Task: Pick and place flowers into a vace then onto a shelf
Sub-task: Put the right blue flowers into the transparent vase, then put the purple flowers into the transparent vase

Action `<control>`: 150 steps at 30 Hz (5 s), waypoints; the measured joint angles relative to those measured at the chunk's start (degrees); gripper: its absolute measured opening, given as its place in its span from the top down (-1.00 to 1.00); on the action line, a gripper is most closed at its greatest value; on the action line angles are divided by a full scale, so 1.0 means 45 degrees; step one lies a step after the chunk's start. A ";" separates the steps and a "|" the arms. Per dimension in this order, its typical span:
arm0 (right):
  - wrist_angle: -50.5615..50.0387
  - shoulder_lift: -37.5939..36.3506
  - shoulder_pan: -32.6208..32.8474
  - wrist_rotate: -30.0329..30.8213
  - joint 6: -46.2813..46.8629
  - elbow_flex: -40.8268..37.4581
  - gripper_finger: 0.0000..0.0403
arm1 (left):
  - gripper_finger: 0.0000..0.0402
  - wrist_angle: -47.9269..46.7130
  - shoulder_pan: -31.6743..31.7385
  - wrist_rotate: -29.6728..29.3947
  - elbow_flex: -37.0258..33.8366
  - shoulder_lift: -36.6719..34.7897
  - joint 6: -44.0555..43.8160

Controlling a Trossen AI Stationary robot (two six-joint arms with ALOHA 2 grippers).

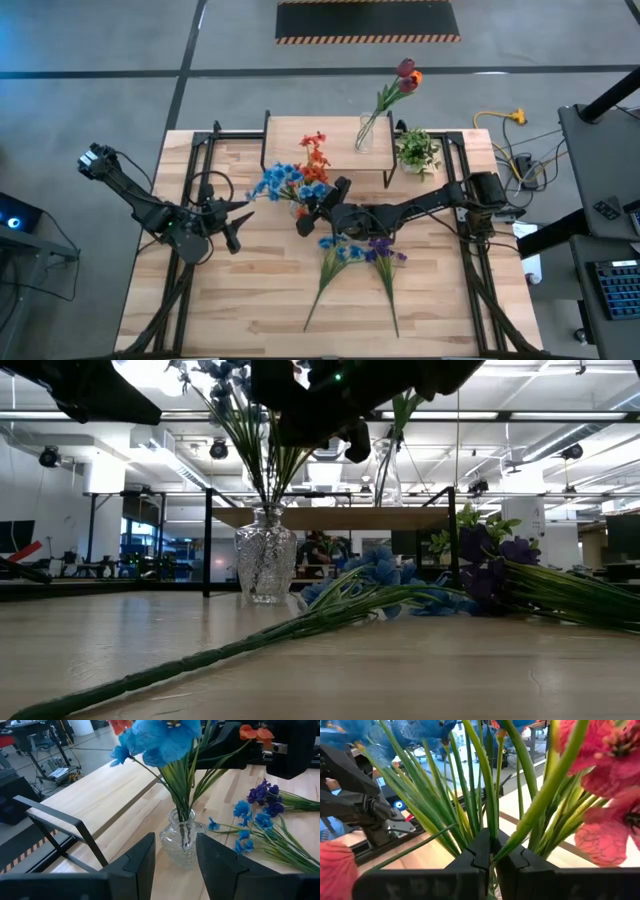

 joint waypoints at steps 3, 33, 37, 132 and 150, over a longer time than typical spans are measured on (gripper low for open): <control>0.0008 0.0000 0.0010 -0.0071 -0.0213 0.0073 0.95 | 0.38 0.0000 0.0000 0.0003 0.0000 0.0000 0.0000; -0.8047 -0.3323 0.0631 -0.1328 0.0947 0.0819 -0.13 | 0.38 -0.0005 0.0000 0.0220 0.0000 0.0005 -0.0010; -0.8658 -0.3796 0.0897 -0.1896 0.0956 0.0811 -0.30 | 0.38 -0.0005 0.0000 0.0162 0.0000 -0.0007 -0.0010; -1.5886 -0.3590 0.3861 -0.7592 1.6442 -0.2905 0.88 | 0.38 0.0890 0.0083 -0.0038 0.0000 0.0348 0.0019; -2.0321 -0.7608 0.4169 -0.4850 1.7046 -0.2539 0.95 | 0.38 0.1023 0.0087 -0.0707 0.0000 0.0340 0.0015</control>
